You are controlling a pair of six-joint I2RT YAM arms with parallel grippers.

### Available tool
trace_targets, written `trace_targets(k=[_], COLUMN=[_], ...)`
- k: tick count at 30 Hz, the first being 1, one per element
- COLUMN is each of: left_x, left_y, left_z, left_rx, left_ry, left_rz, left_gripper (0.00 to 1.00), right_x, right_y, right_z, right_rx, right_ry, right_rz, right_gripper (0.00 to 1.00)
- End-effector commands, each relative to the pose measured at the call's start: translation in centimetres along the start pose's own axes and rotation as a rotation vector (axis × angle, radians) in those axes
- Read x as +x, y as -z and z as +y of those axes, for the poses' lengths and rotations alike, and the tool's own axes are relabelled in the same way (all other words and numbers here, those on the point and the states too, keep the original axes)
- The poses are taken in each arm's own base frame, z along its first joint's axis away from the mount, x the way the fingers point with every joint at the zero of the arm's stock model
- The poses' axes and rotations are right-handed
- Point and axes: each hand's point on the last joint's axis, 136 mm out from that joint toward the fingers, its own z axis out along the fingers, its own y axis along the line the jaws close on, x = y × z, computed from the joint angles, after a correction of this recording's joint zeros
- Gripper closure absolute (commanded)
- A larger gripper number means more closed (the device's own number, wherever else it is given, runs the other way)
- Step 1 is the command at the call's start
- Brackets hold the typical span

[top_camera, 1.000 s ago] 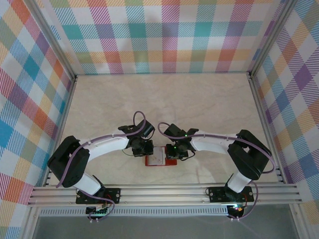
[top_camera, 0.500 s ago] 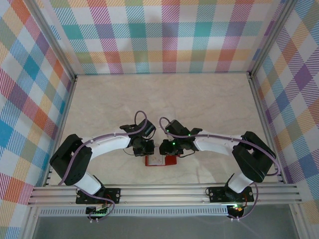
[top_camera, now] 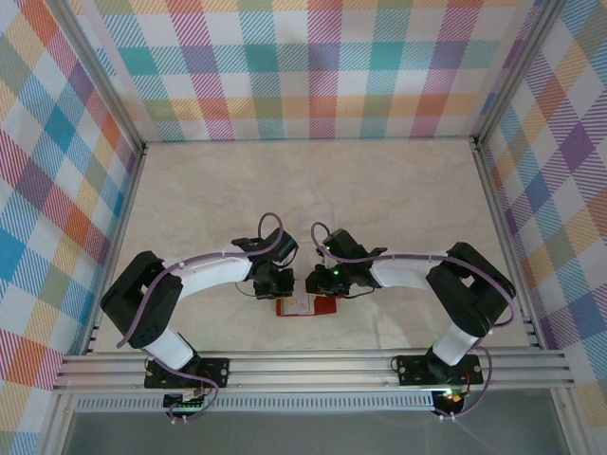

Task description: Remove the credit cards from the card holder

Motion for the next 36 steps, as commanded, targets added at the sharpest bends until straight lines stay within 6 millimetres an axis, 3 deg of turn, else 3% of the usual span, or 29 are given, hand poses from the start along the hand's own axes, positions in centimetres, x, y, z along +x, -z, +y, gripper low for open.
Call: trace_targets(k=[1,10,21,36], left_x=[0.7,0.9,0.9,1.0], left_y=[-0.6,-0.9,-1.1,-0.9], left_z=[0.7,1.1,1.0,1.7], left_rx=[-0.039,-0.054,-0.054,-0.084], left_ry=[-0.015,-0.006,-0.003,0.004], left_rz=[0.024,0.033,0.038,0.033], left_gripper=[0.89,0.90,0.90,0.90], right_x=[0.2,0.6,0.7,0.6], right_y=[-0.5,-1.2,-1.6,-0.4], right_z=[0.2,-0.5,0.4,-1.3], right_rx=[-0.044,-0.077,-0.155,-0.134], right_ry=[-0.007,-0.044,-0.054,-0.085], right_rz=[0.016,0.034,0.044,0.001], right_gripper=[0.82,0.84,0.85,0.94])
